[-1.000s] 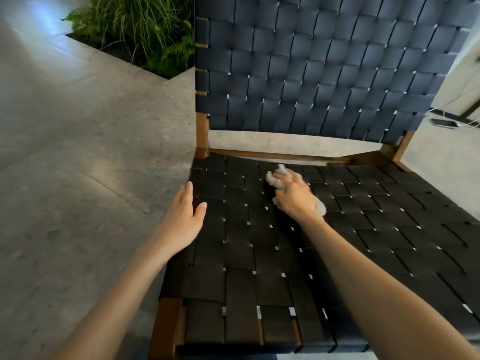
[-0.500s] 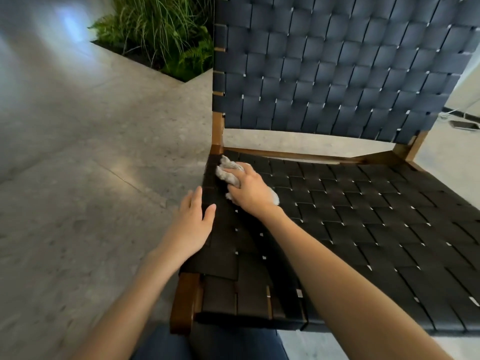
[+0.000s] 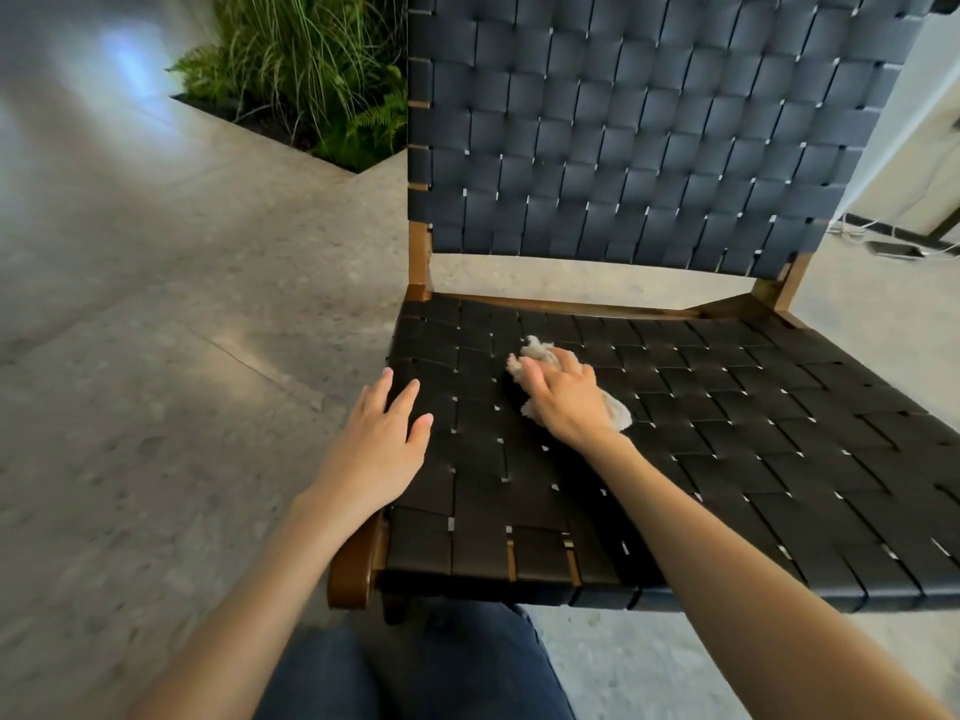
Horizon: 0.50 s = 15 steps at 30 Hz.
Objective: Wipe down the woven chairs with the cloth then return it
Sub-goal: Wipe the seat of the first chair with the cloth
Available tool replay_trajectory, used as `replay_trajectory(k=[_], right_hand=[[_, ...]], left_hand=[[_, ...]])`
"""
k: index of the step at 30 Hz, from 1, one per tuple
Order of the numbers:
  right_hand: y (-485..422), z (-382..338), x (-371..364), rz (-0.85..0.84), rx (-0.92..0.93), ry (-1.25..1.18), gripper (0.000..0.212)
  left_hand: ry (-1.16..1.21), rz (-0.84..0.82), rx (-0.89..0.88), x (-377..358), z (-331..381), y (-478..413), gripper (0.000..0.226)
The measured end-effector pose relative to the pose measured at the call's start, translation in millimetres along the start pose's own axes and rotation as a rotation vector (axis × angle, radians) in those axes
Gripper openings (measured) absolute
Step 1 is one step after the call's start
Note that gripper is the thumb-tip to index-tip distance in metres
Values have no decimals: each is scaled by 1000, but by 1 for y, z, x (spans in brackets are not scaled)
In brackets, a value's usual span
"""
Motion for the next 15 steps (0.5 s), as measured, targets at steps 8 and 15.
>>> replay_trajectory(k=[8, 15], right_hand=[[-12, -125, -27, 58, 240, -196, 39], [10, -48, 1, -7, 126, 26, 37]], left_hand=[[91, 66, 51, 5, -9, 18, 54], [51, 100, -9, 7, -2, 22, 48]])
Point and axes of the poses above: each hand's wrist, its own y-axis away from the middle knuckle, its own x-axis out of the back of the hand, z = x × y, the point moved 7 cm from there along -y, towards the middle knuckle, and after that the axes turned 9 degrees about x, right-handed, at the moved point
